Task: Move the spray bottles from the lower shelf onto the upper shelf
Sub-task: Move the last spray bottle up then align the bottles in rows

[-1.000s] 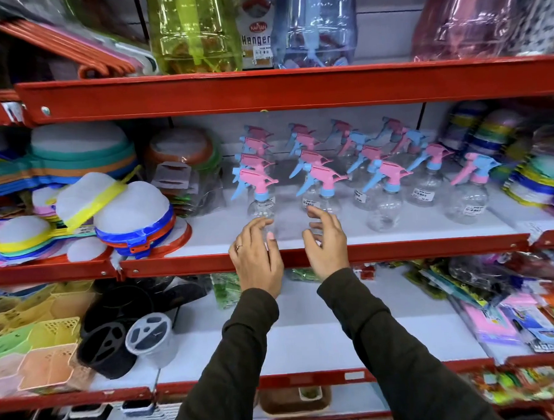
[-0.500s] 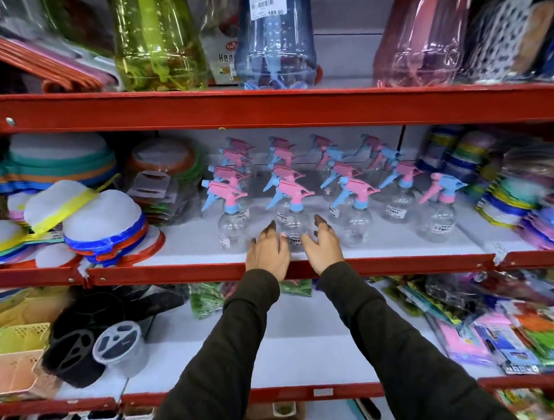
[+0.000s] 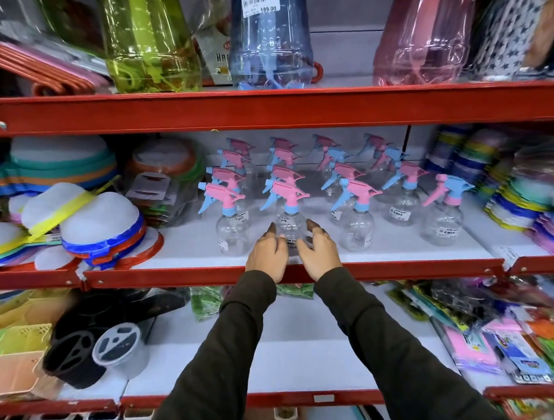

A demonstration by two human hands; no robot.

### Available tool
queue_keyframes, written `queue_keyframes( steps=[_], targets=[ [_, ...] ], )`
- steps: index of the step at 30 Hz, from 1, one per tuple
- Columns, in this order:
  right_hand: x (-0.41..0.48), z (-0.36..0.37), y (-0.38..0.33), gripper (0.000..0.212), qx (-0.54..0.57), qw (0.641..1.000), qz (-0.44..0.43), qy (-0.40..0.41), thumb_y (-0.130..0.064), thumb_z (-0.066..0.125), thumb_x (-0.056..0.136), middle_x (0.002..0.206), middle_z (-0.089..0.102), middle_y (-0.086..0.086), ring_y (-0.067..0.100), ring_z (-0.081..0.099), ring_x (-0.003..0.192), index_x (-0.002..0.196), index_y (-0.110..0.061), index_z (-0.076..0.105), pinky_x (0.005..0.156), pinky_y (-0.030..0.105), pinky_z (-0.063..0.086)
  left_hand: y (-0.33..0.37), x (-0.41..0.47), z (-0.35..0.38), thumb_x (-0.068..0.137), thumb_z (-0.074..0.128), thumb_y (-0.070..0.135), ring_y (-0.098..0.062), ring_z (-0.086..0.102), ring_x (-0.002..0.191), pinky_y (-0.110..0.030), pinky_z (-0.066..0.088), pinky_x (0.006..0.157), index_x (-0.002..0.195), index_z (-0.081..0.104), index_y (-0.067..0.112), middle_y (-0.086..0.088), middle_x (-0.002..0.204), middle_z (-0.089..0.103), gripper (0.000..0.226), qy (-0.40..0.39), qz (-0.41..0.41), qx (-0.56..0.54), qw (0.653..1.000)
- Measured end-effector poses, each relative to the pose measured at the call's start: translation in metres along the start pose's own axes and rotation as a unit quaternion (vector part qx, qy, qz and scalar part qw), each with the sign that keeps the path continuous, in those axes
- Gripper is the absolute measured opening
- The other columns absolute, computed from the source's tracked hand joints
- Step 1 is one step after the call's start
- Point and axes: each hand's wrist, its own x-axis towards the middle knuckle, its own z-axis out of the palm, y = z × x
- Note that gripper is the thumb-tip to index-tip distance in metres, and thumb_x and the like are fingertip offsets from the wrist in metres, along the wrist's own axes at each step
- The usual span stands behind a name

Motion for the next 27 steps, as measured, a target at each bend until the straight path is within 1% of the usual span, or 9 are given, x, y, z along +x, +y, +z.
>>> queue_keyframes(
  steps=[6, 10, 13, 15, 17, 18, 22, 24, 27],
  targets=[
    [0.001, 0.0, 0.001, 0.057, -0.001, 1.0, -0.001, 0.002, -0.022, 0.054, 0.097, 0.148, 0.048, 0.015, 0.032, 0.051, 0.133, 0.151, -0.014, 0.037, 0.114, 0.046, 0.042, 0.0, -0.002, 0.001, 0.104, 0.034, 0.028, -0.035, 0.055, 0.122, -0.035, 0.041, 0.102, 0.136, 0.053, 0.004, -0.022, 0.14, 0.056, 0.044, 0.011, 0.008, 0.004, 1.0],
    [0.001, -0.002, 0.001, 0.058, 0.001, 1.0, -0.003, -0.007, -0.021, 0.053, 0.097, 0.149, 0.046, 0.016, 0.033, 0.05, 0.134, 0.152, -0.014, 0.035, 0.114, 0.046, 0.041, 0.002, -0.003, 0.001, 0.104, 0.034, 0.028, -0.035, 0.053, 0.125, -0.037, 0.041, 0.106, 0.139, 0.05, 0.005, -0.021, 0.142, 0.055, 0.045, 0.008, 0.007, 0.008, 1.0],
    [-0.001, -0.005, 0.001, 0.06, 0.009, 1.0, -0.003, -0.008, -0.022, 0.054, 0.098, 0.152, 0.042, 0.015, 0.032, 0.048, 0.137, 0.153, -0.013, 0.034, 0.116, 0.045, 0.039, 0.002, -0.005, 0.002, 0.104, 0.034, 0.026, -0.039, 0.055, 0.121, -0.042, 0.043, 0.106, 0.128, 0.054, 0.002, -0.025, 0.132, 0.059, 0.04, 0.012, 0.007, 0.012, 1.0],
    [-0.004, -0.009, 0.004, 0.058, 0.016, 1.0, -0.01, 0.002, -0.022, 0.055, 0.098, 0.153, 0.04, 0.013, 0.03, 0.047, 0.138, 0.152, -0.014, 0.035, 0.116, 0.043, 0.039, 0.001, -0.008, 0.006, 0.105, 0.035, 0.028, -0.041, 0.049, 0.129, -0.046, 0.036, 0.114, 0.132, 0.051, 0.001, -0.026, 0.137, 0.056, 0.042, 0.039, 0.006, 0.014, 0.999],
    [-0.008, -0.014, 0.006, 0.054, 0.027, 0.999, -0.029, 0.019, -0.021, 0.056, 0.097, 0.15, 0.043, 0.01, 0.027, 0.048, 0.135, 0.148, -0.016, 0.04, 0.114, 0.039, 0.04, 0.001, -0.016, 0.011, 0.105, 0.037, 0.032, -0.036, 0.037, 0.143, -0.047, 0.028, 0.12, 0.148, 0.04, 0.01, -0.017, 0.151, 0.047, 0.049, 0.086, 0.012, 0.0, 0.996],
    [-0.01, -0.017, 0.008, 0.05, 0.036, 0.998, -0.039, 0.029, -0.019, 0.056, 0.096, 0.148, 0.046, 0.009, 0.025, 0.049, 0.133, 0.145, -0.017, 0.043, 0.113, 0.037, 0.041, 0.002, -0.021, 0.014, 0.104, 0.038, 0.033, -0.033, 0.034, 0.145, -0.047, 0.028, 0.121, 0.151, 0.036, 0.015, -0.012, 0.154, 0.044, 0.05, 0.115, 0.024, -0.012, 0.993],
    [-0.018, -0.032, 0.017, 0.04, 0.067, 0.993, -0.066, 0.071, -0.013, 0.056, 0.095, 0.137, 0.055, 0.006, 0.021, 0.056, 0.121, 0.134, -0.019, 0.053, 0.107, 0.039, 0.047, 0.007, -0.039, 0.031, 0.102, 0.041, 0.028, -0.023, 0.045, 0.135, -0.041, 0.037, 0.113, 0.144, 0.042, 0.019, -0.005, 0.147, 0.047, 0.043, 0.217, 0.096, -0.041, 0.97],
    [-0.019, -0.042, 0.022, 0.036, 0.076, 0.99, -0.081, 0.09, -0.01, 0.056, 0.094, 0.129, 0.059, 0.006, 0.021, 0.059, 0.111, 0.129, -0.018, 0.056, 0.101, 0.037, 0.05, 0.012, -0.046, 0.042, 0.1, 0.042, 0.026, -0.019, 0.046, 0.131, -0.038, 0.035, 0.109, 0.14, 0.046, 0.021, -0.002, 0.143, 0.049, 0.041, 0.238, 0.113, -0.024, 0.964],
    [-0.022, -0.057, 0.032, 0.033, 0.089, 0.983, -0.099, 0.126, -0.006, 0.056, 0.092, 0.121, 0.062, 0.006, 0.016, 0.061, 0.099, 0.123, -0.018, 0.061, 0.089, 0.022, 0.051, 0.024, -0.054, 0.059, 0.098, 0.041, 0.026, -0.016, 0.044, 0.129, -0.031, 0.026, 0.104, 0.138, 0.049, 0.026, 0.003, 0.141, 0.051, 0.04, 0.229, 0.14, 0.006, 0.963]
  ],
)
